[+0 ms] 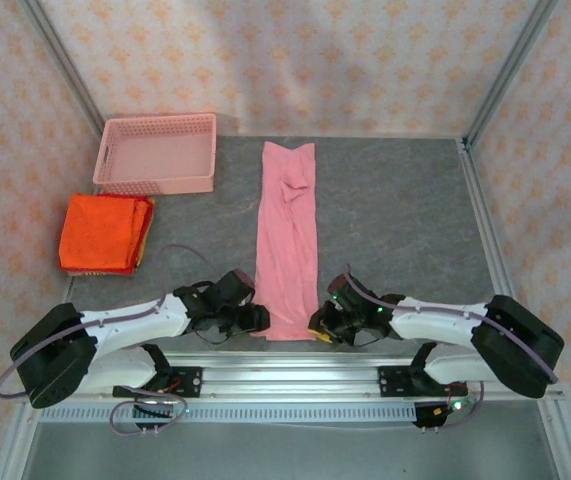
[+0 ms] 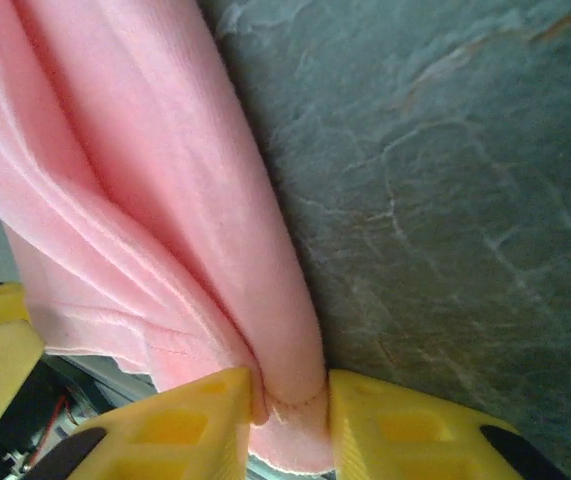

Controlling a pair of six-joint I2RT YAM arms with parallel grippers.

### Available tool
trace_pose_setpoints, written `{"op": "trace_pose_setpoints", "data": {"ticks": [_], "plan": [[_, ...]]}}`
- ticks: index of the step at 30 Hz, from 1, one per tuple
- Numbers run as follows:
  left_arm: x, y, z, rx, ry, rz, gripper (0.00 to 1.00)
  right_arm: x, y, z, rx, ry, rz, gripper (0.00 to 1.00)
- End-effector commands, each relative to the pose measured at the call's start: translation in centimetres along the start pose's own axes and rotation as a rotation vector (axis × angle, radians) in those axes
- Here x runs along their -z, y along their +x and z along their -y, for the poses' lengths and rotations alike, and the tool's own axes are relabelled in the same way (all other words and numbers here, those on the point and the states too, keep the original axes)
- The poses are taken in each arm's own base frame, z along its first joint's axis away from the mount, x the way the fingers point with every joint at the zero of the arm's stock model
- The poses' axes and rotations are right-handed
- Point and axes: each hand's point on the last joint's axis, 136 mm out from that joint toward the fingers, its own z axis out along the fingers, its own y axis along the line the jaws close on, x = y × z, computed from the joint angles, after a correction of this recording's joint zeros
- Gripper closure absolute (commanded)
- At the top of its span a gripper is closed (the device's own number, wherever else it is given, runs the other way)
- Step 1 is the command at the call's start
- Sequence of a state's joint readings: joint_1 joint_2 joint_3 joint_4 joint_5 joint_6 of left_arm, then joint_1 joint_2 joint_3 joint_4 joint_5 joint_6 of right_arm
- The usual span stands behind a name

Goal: Fold and stack the t-shirts

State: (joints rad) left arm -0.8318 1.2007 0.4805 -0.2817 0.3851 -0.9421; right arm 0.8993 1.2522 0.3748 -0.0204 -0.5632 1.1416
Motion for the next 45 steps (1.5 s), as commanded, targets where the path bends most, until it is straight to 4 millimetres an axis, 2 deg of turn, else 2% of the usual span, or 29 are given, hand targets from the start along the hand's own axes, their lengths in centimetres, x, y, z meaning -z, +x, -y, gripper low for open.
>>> {"op": "trace_pose_setpoints", "data": {"ticks": [1, 4, 11, 14, 16, 19, 26, 35, 38, 41, 45], "plan": [[-0.4, 0.4, -0.2, 0.001, 0.002, -0.009, 0.52, -0.6, -0.2, -1.7, 0.031, -0.056, -0.001, 0.86], [-0.4, 0.6, -0.3, -0.001, -0.003, -0.013, 0.56, -0.6, -0.2, -1.8, 0.032, -0.059, 0.001, 1.0], [-0.5, 0.8, -1.1, 0.013, -0.017, -0.011, 0.71, -0.6, -0.2, -1.9, 0.034, -0.063, 0.002, 1.0], [-0.6, 1.0, -1.4, 0.019, -0.023, -0.014, 0.81, -0.5, -0.3, -2.0, 0.037, -0.065, 0.004, 1.0], [-0.6, 0.9, -1.5, 0.021, -0.024, -0.008, 0.92, -0.5, -0.3, -2.0, 0.039, -0.065, 0.004, 1.0], [-0.3, 0.8, -1.3, 0.019, -0.018, -0.001, 1.0, -0.4, -0.3, -2.3, 0.049, -0.07, 0.006, 1.0], [0.5, 0.5, -0.8, -0.001, -0.016, 0.012, 1.0, 0.5, -0.4, -3.0, 0.078, -0.094, 0.029, 1.0], [3.1, -1.5, 0.8, -0.04, -0.032, 0.097, 1.0, 3.4, -1.6, -6.1, 0.207, -0.11, 0.132, 1.0], [3.9, -2.7, 1.5, -0.046, -0.044, 0.142, 1.0, 4.2, -2.7, -7.1, 0.24, -0.097, 0.174, 1.0], [4.8, -4.8, 1.9, -0.031, -0.066, 0.221, 1.0, 4.8, -4.1, -8.1, 0.27, -0.1, 0.215, 1.0], [5.8, -7.7, 3.3, -0.015, -0.03, 0.298, 1.0, 5.3, -6.1, -9.3, 0.291, -0.098, 0.246, 1.0]]}}
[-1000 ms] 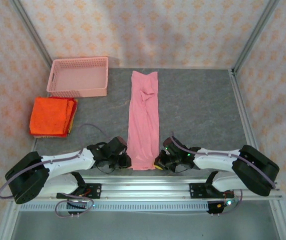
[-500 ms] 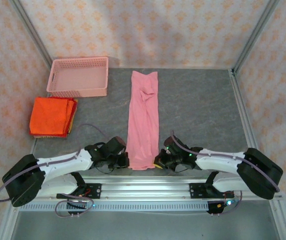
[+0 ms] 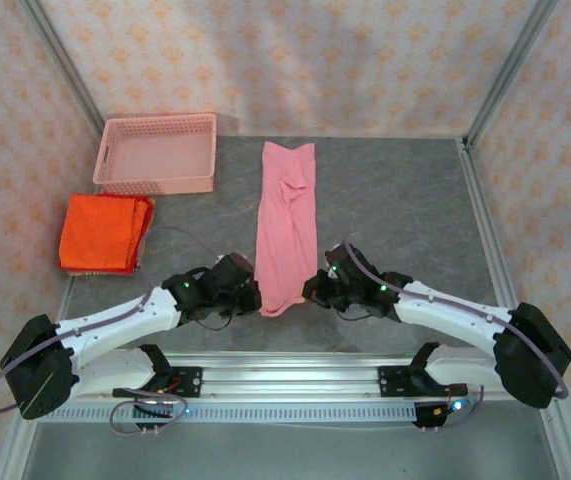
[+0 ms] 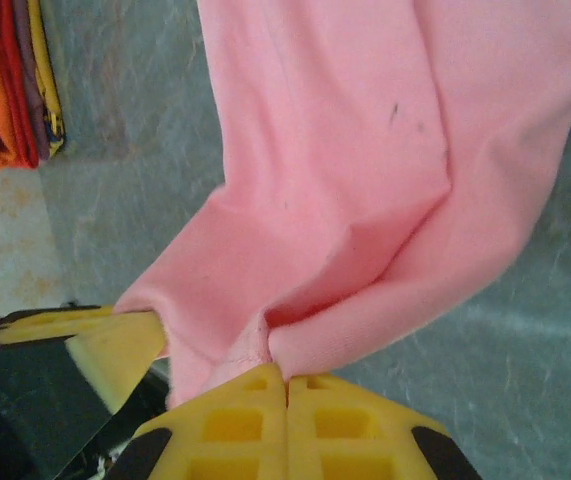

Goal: Fold and stack the t-shirts

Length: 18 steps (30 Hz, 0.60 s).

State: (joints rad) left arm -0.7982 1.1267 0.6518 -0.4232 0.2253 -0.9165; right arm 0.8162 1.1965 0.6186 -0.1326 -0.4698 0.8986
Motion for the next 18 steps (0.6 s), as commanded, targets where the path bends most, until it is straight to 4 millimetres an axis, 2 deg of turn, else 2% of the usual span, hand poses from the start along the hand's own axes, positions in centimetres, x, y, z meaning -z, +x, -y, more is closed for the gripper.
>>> {"op": "trace_pose_setpoints", "data": {"ticks": [1, 9, 18], "plan": [[0.6, -3.5, 0.7, -0.012, -0.019, 0.109, 1.0, 0.1, -2.1, -0.1, 0.075, 0.042, 0.041, 1.0], [1.4, -9.3, 1.4, -0.045, -0.067, 0.221, 1.0, -0.2, -7.0, -1.1, 0.137, 0.056, 0.097, 1.0], [0.4, -14.0, 1.8, -0.089, -0.108, 0.258, 1.0, -0.5, -12.6, -1.1, 0.16, 0.07, 0.173, 1.0]]}}
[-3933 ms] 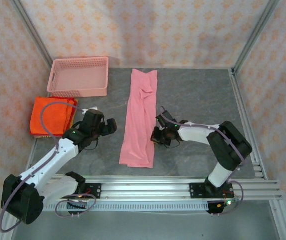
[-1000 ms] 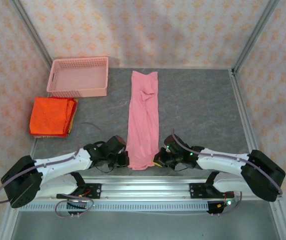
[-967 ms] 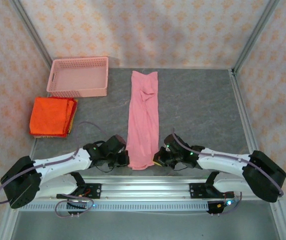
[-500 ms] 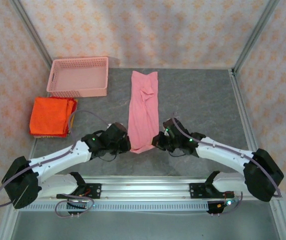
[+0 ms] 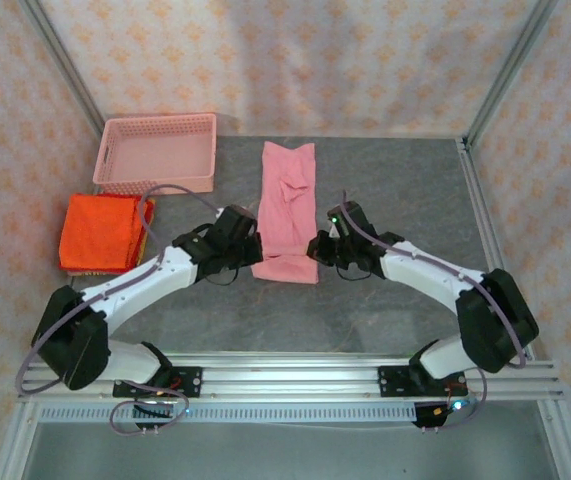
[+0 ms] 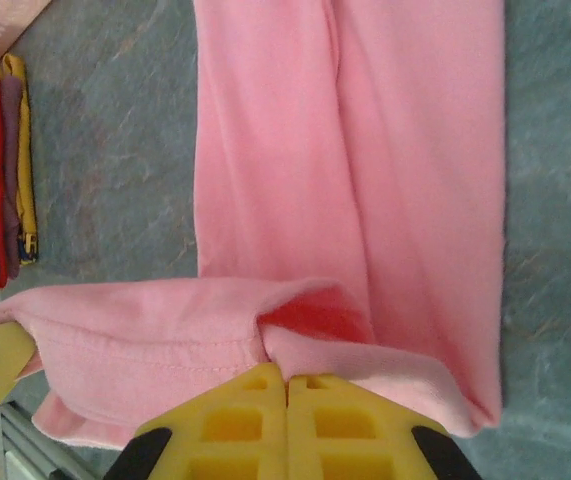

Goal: Fold and stack the t-shirts

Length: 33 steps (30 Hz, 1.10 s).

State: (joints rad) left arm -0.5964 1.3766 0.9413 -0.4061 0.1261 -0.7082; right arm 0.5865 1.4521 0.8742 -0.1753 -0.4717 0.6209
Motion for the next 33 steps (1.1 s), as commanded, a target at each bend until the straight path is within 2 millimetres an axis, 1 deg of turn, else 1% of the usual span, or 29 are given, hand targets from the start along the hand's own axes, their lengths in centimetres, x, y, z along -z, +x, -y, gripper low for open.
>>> {"op": "trace_pose_setpoints", "data": {"ticks": [1, 3, 8, 12, 18, 23, 27, 33], "plan": [[-0.2, -2.7, 0.3, -0.045, -0.009, 0.06, 1.0, 0.0, -2.6, -0.5, 0.054, -0.01, 0.049, 1.0], [-0.8, -3.4, 0.4, -0.045, -0.011, 0.062, 1.0, -0.1, -3.7, -0.4, 0.053, -0.01, 0.063, 1.0], [-2.1, -5.0, 0.5, -0.045, -0.026, 0.069, 1.0, -1.1, -5.5, -0.3, 0.058, -0.014, 0.069, 1.0], [-3.2, -5.9, 0.3, -0.04, -0.039, 0.066, 1.0, -2.1, -6.4, -0.1, 0.063, -0.004, 0.061, 1.0], [-4.4, -6.8, -0.7, -0.034, -0.077, 0.071, 1.0, -2.9, -8.5, 0.3, 0.06, -0.001, 0.086, 1.0], [-5.4, -7.8, -0.6, -0.03, -0.073, 0.07, 1.0, -3.7, -10.2, 0.6, 0.064, 0.011, 0.1, 1.0], [-6.2, -8.4, -0.7, -0.03, -0.084, 0.059, 1.0, -4.6, -11.0, 0.7, 0.061, 0.007, 0.089, 1.0], [-7.6, -8.9, -1.1, -0.035, -0.096, 0.041, 1.0, -5.7, -11.7, 1.5, 0.061, 0.027, 0.078, 1.0]]}}
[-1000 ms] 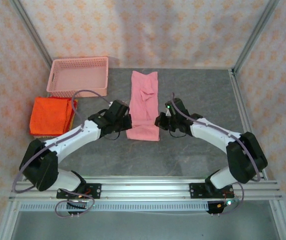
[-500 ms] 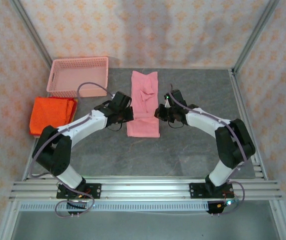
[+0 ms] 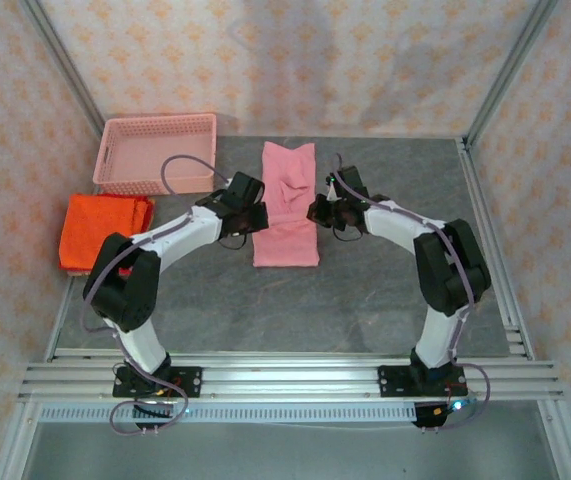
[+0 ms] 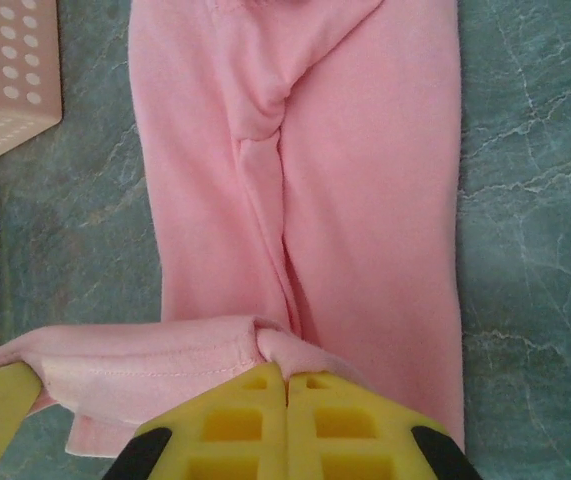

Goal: Fold and stack the t-shirts

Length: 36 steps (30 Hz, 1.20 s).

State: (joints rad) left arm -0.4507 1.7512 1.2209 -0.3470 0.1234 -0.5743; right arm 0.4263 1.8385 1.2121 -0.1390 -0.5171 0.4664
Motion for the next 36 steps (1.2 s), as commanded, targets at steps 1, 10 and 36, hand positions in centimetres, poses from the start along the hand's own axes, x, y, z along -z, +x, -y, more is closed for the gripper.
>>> {"op": "trace_pose_setpoints", "data": {"ticks": [1, 10, 36], "plan": [[-0.6, -1.3, 0.0, -0.017, -0.004, 0.014, 1.0, -0.5, -1.3, 0.1, 0.023, 0.002, 0.014, 1.0], [-2.2, -2.1, 0.5, -0.009, 0.009, -0.009, 1.0, -1.4, -2.0, 1.1, 0.015, 0.019, 0.016, 1.0], [0.2, -3.3, -0.5, 0.022, -0.016, 0.063, 0.0, 1.7, -3.4, -0.5, 0.035, -0.011, 0.101, 0.43]]}}
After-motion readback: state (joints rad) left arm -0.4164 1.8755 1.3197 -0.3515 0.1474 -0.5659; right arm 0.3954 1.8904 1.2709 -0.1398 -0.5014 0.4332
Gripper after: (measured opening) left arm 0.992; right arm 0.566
